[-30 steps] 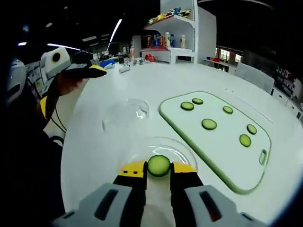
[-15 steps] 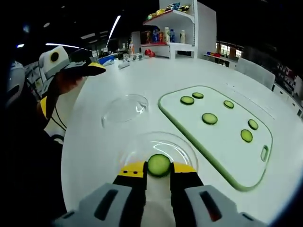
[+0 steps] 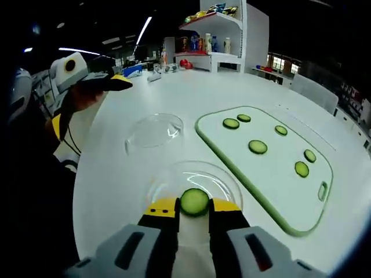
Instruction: Open the petri dish lid, add cucumber slices into the petri dish, and close the lid
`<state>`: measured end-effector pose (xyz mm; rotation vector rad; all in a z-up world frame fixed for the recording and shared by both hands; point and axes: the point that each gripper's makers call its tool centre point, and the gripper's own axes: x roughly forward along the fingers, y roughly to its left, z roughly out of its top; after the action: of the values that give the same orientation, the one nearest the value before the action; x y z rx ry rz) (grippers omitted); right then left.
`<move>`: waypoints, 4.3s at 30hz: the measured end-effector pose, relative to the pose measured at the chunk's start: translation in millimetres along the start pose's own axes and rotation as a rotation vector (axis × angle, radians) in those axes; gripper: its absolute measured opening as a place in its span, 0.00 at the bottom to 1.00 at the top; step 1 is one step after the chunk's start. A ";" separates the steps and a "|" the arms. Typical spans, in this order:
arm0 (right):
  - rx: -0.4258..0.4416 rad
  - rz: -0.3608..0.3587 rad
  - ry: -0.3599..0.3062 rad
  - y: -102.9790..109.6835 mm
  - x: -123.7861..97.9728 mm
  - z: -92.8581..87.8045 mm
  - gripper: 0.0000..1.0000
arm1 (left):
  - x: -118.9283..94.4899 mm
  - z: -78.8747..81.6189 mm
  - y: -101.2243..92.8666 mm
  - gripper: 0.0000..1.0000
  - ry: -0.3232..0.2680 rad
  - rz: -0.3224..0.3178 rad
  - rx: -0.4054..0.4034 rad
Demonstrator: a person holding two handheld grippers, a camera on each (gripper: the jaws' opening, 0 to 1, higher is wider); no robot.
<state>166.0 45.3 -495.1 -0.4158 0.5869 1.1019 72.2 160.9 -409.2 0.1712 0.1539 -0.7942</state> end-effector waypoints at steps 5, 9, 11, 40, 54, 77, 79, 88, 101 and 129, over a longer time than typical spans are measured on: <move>-0.027 0.000 -0.030 -0.3 -3.0 4.6 0.26 | -0.7 1.5 -1.0 0.88 -0.001 0.001 0.008; 0.006 0.021 -0.133 1.0 -10.8 24.2 0.31 | -1.2 2.9 -1.4 0.88 -0.005 -0.001 0.007; -0.003 0.023 -0.196 0.3 -18.1 35.6 0.36 | -1.1 2.9 -1.2 0.88 -0.005 -0.001 0.008; 0.039 -0.101 -0.543 -14.6 -138.7 11.0 0.93 | -3.6 3.8 13.7 0.89 0.001 0.016 0.007; 0.104 -0.071 -0.564 -10.1 -148.3 -7.5 0.97 | -0.8 2.9 15.6 0.90 0.009 0.023 0.010; -0.073 0.075 -0.459 26.9 -83.8 34.1 0.97 | -21.3 -22.5 57.6 0.95 0.031 -0.102 0.119; -0.109 0.106 -0.427 34.0 -72.6 40.6 0.97 | -23.0 -27.0 58.4 0.95 0.040 -0.142 0.140; -0.205 0.201 -0.357 53.2 -23.7 64.8 0.97 | -9.0 -32.0 70.3 0.91 0.001 -0.261 0.065; -0.278 0.305 -0.185 75.8 47.1 68.2 0.93 | 21.4 -62.4 64.3 0.90 0.092 -0.367 0.062; -0.247 0.344 -0.121 73.1 80.8 63.3 0.66 | 42.6 -83.8 57.6 0.69 0.145 -0.440 0.032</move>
<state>140.2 168.6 -498.8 -0.4678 0.4245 1.5273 137.0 188.6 -494.0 0.2292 0.3233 -1.2237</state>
